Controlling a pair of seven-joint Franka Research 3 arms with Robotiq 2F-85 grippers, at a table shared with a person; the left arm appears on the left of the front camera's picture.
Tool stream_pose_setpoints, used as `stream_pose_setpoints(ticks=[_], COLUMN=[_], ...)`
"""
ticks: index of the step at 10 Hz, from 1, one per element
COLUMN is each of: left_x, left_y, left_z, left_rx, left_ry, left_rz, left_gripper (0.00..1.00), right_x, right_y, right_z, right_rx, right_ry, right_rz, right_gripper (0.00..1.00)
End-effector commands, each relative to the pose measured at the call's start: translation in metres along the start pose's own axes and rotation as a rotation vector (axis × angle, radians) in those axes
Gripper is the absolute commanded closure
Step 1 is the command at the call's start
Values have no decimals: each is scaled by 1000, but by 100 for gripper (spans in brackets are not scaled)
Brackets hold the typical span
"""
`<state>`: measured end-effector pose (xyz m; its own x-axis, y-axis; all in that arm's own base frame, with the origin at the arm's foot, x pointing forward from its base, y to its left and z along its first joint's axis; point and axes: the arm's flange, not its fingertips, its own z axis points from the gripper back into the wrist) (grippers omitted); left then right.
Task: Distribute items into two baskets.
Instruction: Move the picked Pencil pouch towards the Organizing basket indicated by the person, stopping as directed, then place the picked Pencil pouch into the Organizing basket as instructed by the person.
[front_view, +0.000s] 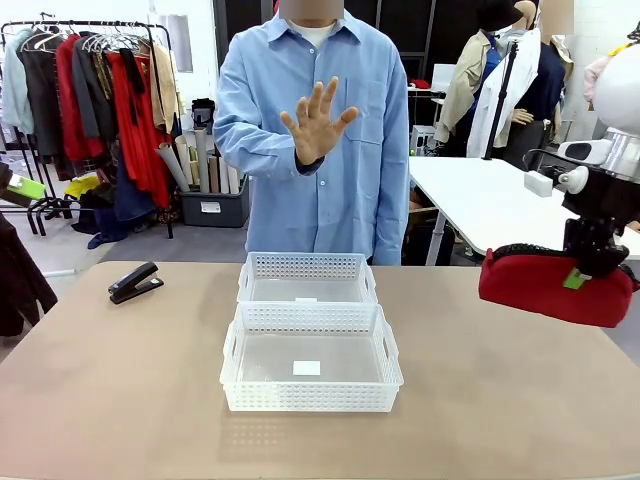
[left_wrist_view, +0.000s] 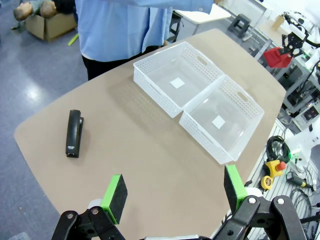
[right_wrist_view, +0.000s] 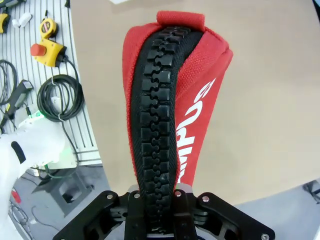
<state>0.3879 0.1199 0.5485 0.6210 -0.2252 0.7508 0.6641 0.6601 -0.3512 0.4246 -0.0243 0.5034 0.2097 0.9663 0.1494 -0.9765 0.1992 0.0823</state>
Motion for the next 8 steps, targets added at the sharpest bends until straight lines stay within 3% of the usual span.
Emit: stream_pose_setpoints(ticks=[1,8], left_x=[1,1], left_y=[-1,-1], left_z=[0,0], left_rx=[-12,-12], left_ry=[-22,-22], left_rz=[3,3], left_gripper=[0,0], right_x=[0,0], right_y=[4,4], right_z=[0,0], right_rx=[-4,-4], right_ry=[-10,-10], right_rz=[-29,-29], right_gripper=[100,100])
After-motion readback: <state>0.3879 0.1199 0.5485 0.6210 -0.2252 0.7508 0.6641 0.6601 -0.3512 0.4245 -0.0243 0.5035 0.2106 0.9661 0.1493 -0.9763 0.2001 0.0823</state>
